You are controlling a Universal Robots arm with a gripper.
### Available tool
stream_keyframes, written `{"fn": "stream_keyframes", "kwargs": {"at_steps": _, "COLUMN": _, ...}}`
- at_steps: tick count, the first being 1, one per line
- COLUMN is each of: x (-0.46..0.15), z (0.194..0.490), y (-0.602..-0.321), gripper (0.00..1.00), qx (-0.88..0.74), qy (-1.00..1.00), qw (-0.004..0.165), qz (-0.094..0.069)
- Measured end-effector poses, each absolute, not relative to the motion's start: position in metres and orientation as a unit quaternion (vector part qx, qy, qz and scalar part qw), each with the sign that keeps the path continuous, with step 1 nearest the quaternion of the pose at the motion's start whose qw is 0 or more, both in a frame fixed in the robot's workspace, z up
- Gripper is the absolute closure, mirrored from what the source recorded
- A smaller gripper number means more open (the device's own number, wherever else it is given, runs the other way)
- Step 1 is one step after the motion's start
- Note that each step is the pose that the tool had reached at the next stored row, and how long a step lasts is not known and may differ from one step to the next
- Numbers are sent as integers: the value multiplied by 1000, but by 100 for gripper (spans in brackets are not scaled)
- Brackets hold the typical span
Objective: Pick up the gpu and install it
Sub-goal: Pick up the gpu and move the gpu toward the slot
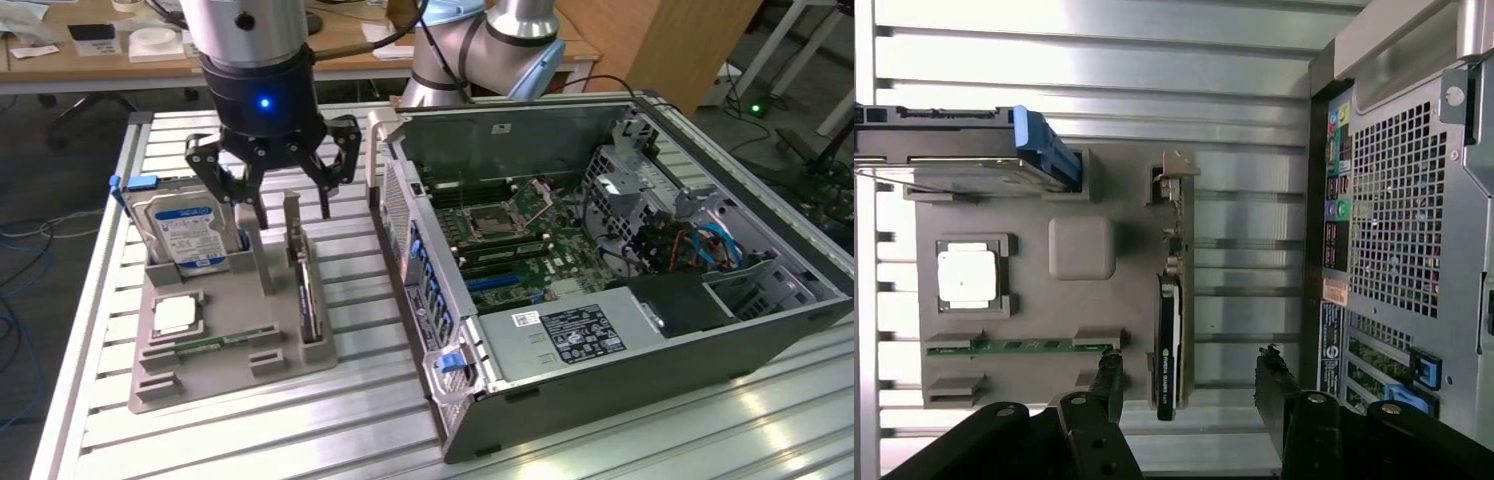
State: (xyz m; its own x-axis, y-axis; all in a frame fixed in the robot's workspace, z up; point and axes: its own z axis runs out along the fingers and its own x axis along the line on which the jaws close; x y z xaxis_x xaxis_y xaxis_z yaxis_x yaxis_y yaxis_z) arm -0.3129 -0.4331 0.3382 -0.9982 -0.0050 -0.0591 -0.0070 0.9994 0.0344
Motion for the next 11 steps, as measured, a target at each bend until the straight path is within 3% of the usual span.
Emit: {"fn": "stream_keyframes", "kwargs": {"at_steps": 11, "x": -312, "z": 329, "y": -437, "gripper": 35, "qx": -3, "qy": 999, "qw": 29, "qz": 17}}
